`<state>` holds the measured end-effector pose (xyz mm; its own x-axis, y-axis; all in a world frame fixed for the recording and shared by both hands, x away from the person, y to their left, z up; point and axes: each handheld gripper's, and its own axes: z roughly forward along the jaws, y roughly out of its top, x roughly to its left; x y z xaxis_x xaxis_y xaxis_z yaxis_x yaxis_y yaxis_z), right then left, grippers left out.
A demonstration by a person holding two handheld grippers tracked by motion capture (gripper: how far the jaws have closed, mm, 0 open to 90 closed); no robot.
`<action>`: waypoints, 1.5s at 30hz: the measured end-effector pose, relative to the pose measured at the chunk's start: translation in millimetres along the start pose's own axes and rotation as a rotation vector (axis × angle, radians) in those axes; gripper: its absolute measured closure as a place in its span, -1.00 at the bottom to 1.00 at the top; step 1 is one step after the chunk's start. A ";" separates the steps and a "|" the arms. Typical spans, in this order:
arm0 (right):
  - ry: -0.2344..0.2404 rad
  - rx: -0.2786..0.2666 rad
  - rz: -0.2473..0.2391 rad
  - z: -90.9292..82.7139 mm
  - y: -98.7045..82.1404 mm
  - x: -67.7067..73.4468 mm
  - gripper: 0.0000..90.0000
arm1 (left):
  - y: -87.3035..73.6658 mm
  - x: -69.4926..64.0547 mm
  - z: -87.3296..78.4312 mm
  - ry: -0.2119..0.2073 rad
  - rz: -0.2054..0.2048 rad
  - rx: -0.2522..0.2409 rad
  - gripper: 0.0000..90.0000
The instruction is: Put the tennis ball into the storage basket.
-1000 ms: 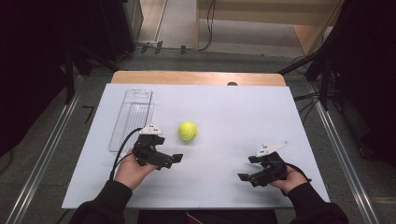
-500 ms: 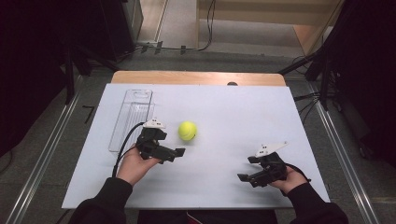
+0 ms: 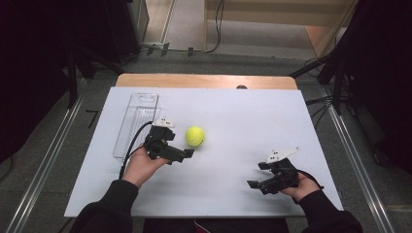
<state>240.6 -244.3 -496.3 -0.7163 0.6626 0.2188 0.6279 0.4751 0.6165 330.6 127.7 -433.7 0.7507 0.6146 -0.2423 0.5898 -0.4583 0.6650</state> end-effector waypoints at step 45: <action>0.006 -0.002 -0.001 -0.2 0.3 0.1 -0.67 | 51.3 19.7 34.5 0.006 0.008 0.047 -1.00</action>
<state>240.7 -244.3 -495.9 -0.7186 0.6587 0.2227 0.6265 0.4743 0.6185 386.0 94.1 -428.7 0.7540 0.6142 -0.2328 0.5971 -0.4932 0.6327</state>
